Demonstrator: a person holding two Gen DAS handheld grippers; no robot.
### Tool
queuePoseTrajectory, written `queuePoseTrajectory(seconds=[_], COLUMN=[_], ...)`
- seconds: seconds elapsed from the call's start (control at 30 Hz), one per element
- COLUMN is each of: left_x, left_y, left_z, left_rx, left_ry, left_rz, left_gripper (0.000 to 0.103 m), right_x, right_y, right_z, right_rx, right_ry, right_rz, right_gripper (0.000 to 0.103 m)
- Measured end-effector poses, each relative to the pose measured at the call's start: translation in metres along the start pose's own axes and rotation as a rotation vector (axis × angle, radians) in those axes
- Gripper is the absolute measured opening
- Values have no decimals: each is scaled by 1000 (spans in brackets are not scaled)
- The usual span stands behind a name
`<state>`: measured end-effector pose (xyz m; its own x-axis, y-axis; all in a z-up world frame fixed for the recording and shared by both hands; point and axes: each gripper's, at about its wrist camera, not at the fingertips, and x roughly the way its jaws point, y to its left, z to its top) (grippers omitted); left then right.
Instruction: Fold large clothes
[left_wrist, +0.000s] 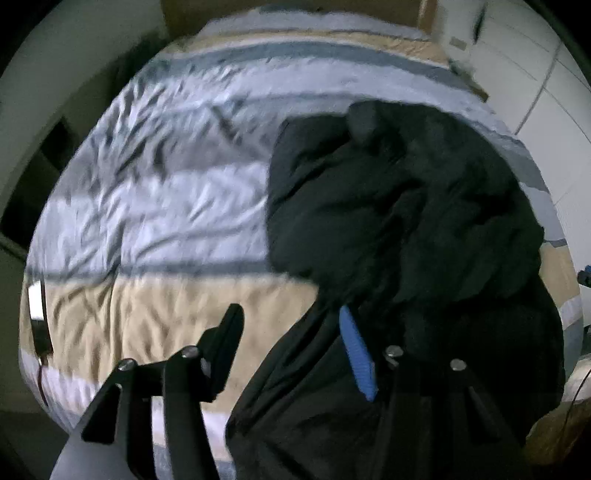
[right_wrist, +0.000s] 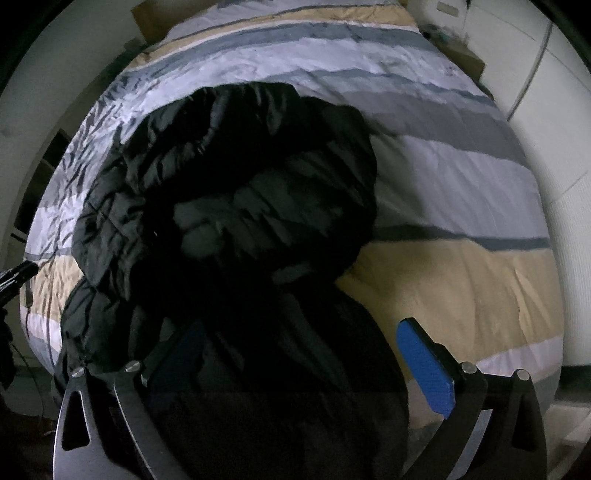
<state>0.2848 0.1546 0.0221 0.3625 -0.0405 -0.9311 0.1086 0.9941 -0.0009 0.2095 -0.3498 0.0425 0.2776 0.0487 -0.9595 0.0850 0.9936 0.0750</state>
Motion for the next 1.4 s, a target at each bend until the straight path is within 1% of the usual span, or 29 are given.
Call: queuePoseTrajectory(seconds=[0.07, 0.13, 0.23, 0.3, 0.4, 0.53, 0.6, 0.7, 0.77, 0.83, 0.93, 1.07, 1.2, 1.33, 1.4], left_x=[6, 14, 24, 30, 41, 52, 58, 68, 74, 77, 79, 75, 69, 72, 70], left_y=[22, 48, 73, 86, 93, 91, 88, 79, 79, 81, 78, 66, 54, 43, 36], left_z=[-12, -31, -55, -74, -101, -134, -145, -161, -172, -181, -188, -190, -195, -210, -220], left_rx=[-38, -93, -142, -184, -229, -296, -312, -304, -327, -364, -392, -379, -387, -416, -438], left_ry=[36, 81, 128, 164, 225, 293, 317, 352, 365, 369, 374, 384, 401, 448, 469], left_rz=[-5, -42, -73, -130, -226, -329, -366, -360, -354, -365, -373, -362, -369, -418, -447], left_gripper=[63, 63, 63, 63, 63, 63, 63, 63, 63, 63, 64, 65, 65, 67, 68], right_x=[0, 0, 2, 4, 10, 16, 19, 23, 26, 30, 37, 51, 69, 82, 85], right_y=[-8, -18, -32, -40, -51, -64, -71, -78, -84, -90, -98, -107, -115, -120, -121], right_z=[-9, -19, -32, -42, -59, -83, -93, -107, -116, -124, -136, -153, -174, -199, -207], right_rx=[14, 36, 71, 92, 120, 155, 176, 194, 200, 210, 229, 248, 302, 361, 383], right_ry=[14, 29, 50, 69, 107, 153, 172, 194, 208, 221, 238, 258, 291, 336, 351], right_rz=[-13, -25, -37, -43, -49, -57, -59, -62, -68, -67, -52, -27, 59, 163, 201], right_gripper=[102, 102, 102, 102, 102, 102, 102, 102, 102, 102, 102, 103, 103, 103, 103])
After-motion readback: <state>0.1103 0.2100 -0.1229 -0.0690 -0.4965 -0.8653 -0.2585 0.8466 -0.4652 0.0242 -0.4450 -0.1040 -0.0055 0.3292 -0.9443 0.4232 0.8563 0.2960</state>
